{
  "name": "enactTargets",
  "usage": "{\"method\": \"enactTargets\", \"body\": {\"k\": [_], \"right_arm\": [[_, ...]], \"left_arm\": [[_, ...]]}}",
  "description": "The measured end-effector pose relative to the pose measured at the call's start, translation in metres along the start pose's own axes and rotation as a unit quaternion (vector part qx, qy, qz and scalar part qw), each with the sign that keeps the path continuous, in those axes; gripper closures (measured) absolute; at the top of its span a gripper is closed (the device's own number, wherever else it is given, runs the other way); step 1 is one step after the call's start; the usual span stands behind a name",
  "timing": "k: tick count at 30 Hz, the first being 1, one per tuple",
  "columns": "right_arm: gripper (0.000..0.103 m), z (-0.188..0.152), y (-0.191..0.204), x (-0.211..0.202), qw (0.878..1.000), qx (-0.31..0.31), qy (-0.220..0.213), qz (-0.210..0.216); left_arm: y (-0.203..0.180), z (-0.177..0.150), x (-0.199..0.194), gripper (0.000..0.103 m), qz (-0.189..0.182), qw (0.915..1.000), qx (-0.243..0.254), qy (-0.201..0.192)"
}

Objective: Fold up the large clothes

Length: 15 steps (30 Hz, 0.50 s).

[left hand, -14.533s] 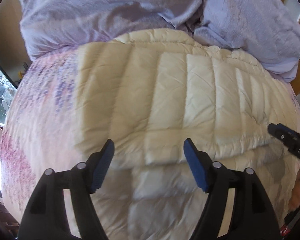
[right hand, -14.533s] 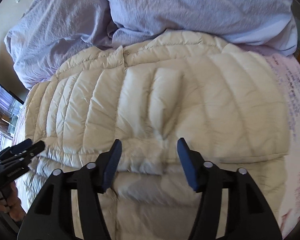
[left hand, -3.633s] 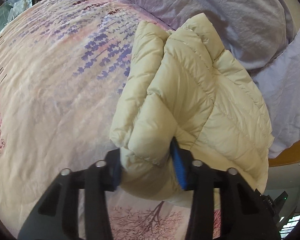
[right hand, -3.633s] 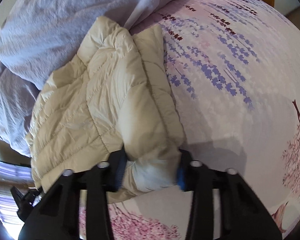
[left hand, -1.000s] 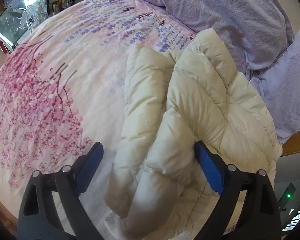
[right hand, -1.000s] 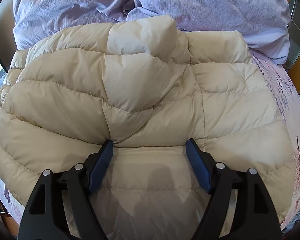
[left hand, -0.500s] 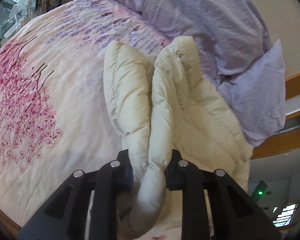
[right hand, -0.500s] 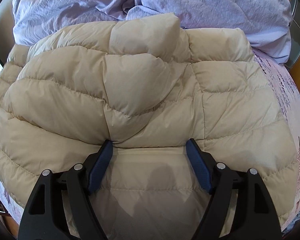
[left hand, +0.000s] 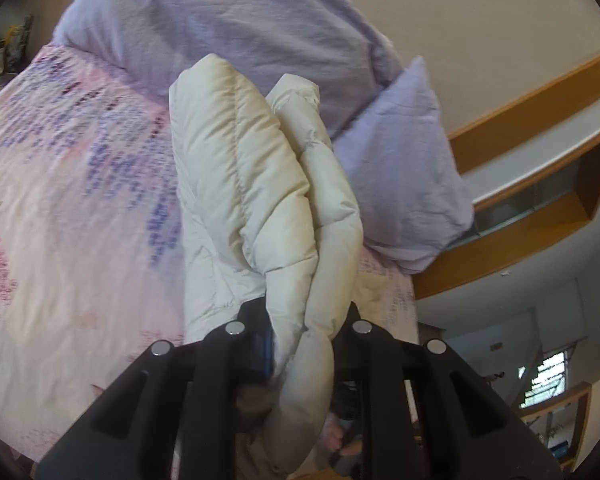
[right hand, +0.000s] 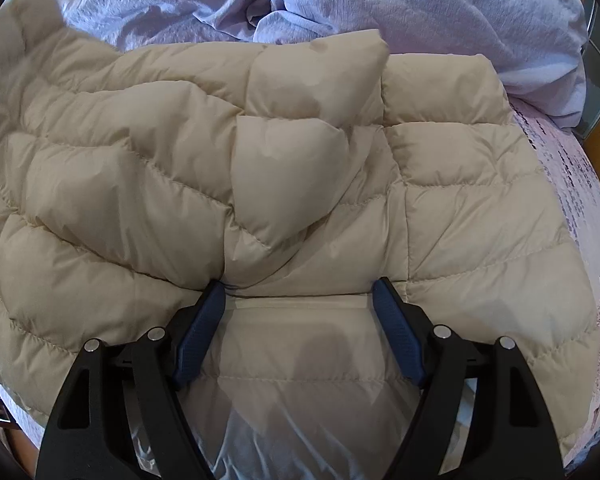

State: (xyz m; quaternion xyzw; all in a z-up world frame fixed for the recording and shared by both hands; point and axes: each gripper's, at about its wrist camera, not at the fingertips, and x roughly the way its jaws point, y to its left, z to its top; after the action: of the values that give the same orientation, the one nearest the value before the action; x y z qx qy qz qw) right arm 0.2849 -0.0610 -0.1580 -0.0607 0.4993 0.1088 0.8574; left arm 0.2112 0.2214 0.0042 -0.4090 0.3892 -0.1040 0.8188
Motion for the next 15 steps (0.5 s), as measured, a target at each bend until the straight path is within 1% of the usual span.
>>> {"method": "enactTargets", "body": {"k": [3, 8, 12, 15], "right_arm": [[0.025, 0.000, -0.002, 0.000, 1.000, 0.001, 0.000, 0.006], [0.025, 0.000, -0.008, -0.002, 1.000, 0.006, -0.001, 0.020], [0.025, 0.002, -0.014, -0.003, 1.000, 0.006, -0.001, 0.031], [0.025, 0.002, -0.020, -0.006, 0.999, 0.006, -0.001, 0.038]], "left_arm": [[-0.025, -0.001, 0.012, 0.085, -0.025, 0.9995, 0.011, 0.014], [-0.064, -0.015, 0.040, 0.084, -0.052, 0.9971, 0.032, 0.046], [-0.088, -0.029, 0.067, 0.084, -0.062, 0.9946, 0.041, 0.073], [-0.101, -0.038, 0.087, 0.084, -0.060, 0.9933, 0.045, 0.088]]}}
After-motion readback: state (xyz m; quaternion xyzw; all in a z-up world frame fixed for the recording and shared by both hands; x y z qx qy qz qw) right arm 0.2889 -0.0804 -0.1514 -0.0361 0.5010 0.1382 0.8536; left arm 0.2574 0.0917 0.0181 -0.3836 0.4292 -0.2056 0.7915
